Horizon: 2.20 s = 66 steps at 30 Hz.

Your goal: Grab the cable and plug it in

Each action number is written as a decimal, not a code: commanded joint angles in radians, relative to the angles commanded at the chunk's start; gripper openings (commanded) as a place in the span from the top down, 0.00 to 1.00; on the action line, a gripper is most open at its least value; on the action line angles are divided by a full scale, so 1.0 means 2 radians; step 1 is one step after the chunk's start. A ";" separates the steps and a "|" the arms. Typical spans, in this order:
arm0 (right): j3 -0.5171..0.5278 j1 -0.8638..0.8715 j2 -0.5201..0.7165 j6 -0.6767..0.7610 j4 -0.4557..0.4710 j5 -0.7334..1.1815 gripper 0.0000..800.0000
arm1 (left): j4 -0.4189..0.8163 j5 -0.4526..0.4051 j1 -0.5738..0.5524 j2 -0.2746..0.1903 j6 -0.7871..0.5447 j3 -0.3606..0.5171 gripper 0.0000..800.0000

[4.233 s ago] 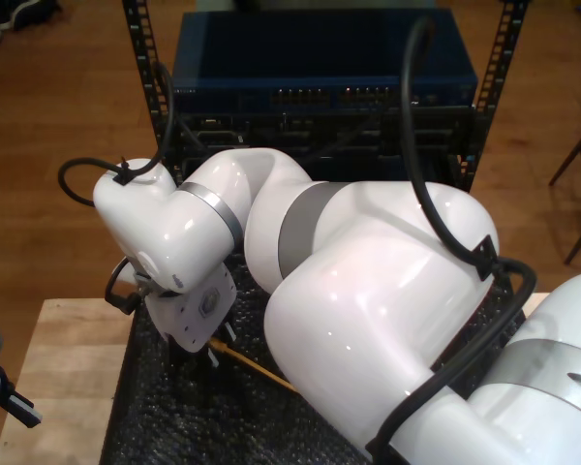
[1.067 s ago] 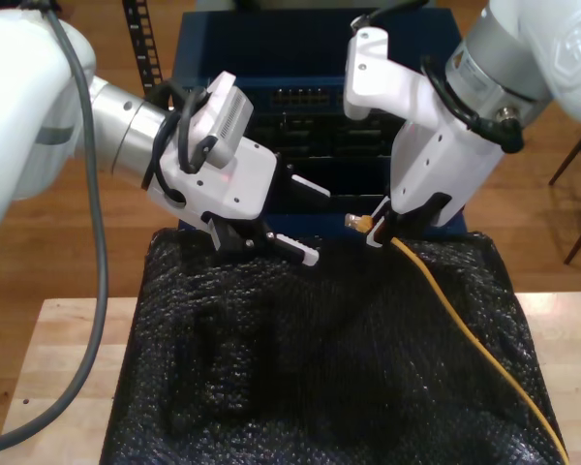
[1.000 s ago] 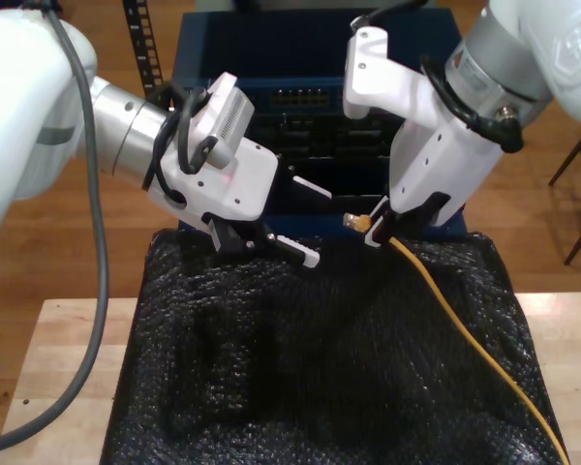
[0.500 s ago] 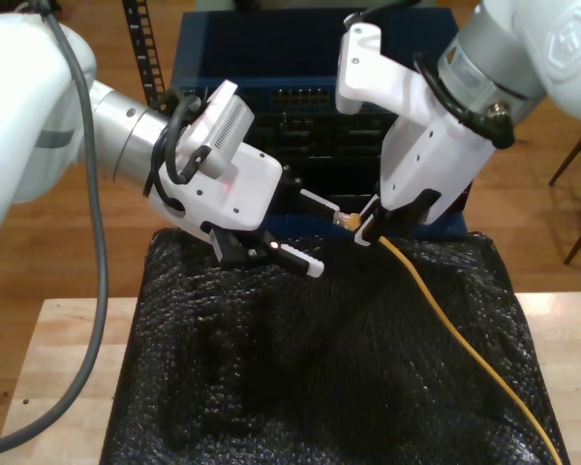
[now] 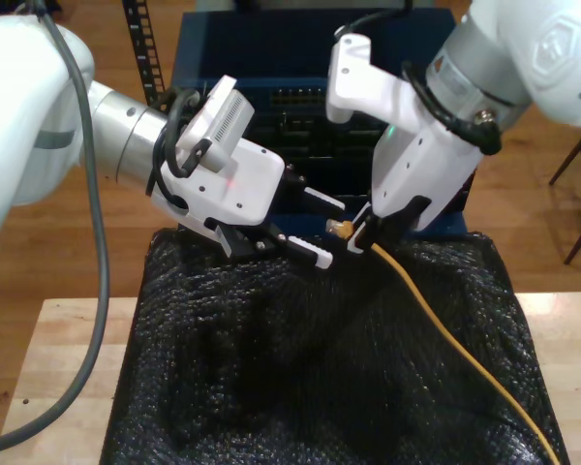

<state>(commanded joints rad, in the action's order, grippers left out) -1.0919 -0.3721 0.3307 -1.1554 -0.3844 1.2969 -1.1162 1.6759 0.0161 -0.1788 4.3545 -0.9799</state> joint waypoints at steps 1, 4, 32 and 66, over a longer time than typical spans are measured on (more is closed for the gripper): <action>0.000 0.000 0.000 0.000 0.000 0.000 1.00 | 0.000 0.000 0.000 0.000 0.000 0.000 0.27; 0.000 0.000 0.001 0.000 0.000 0.000 1.00 | 0.001 0.000 0.000 0.000 0.000 0.000 0.30; 0.000 0.001 0.003 0.001 0.000 -0.001 1.00 | 0.001 -0.006 0.001 0.001 0.009 0.012 0.65; 0.001 -0.002 0.003 0.001 0.000 0.002 0.76 | -0.020 -0.026 0.015 0.001 0.008 0.021 1.00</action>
<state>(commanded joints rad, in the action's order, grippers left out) -1.0904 -0.3767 0.3368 -1.1538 -0.3844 1.3000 -1.1561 1.6237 0.0468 -0.1772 4.3714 -0.9385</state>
